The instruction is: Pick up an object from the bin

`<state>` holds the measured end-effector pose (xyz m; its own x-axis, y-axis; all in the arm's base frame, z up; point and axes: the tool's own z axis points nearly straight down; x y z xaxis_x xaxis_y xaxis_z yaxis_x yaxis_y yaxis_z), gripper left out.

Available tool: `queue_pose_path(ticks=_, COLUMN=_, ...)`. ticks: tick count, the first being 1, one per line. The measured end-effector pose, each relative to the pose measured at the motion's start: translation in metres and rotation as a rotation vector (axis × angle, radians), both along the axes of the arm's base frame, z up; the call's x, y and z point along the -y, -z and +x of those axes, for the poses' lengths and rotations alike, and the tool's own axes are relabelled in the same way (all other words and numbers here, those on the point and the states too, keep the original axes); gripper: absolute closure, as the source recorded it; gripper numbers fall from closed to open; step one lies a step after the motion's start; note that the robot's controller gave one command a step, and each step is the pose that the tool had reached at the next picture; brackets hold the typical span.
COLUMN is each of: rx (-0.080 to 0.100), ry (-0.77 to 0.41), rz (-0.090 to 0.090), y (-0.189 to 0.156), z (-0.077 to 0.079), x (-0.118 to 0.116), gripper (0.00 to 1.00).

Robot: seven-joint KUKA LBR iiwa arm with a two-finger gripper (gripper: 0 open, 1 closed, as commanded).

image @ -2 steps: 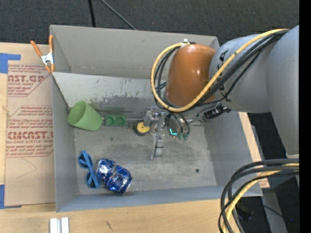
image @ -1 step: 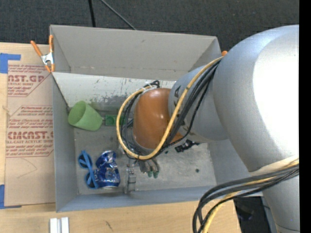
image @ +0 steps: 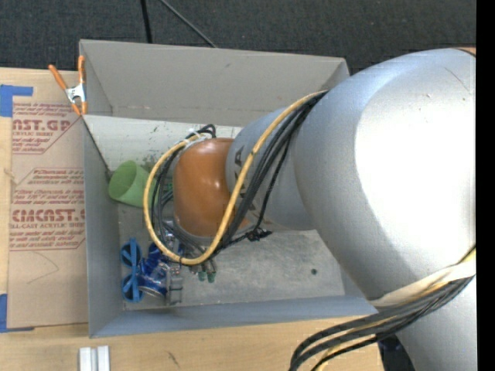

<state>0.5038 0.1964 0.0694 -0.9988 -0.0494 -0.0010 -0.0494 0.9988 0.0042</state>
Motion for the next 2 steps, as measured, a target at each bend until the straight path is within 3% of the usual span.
queue_pose_path(ticks=1, rx=-0.001, ry=0.006, rz=-0.004, y=0.0, z=0.001, x=0.005, gripper=1.0)
queue_pose_path(ticks=2, rx=0.009, ry=-0.011, rz=0.001, y=-0.126, z=0.014, x=-0.016, gripper=1.0)
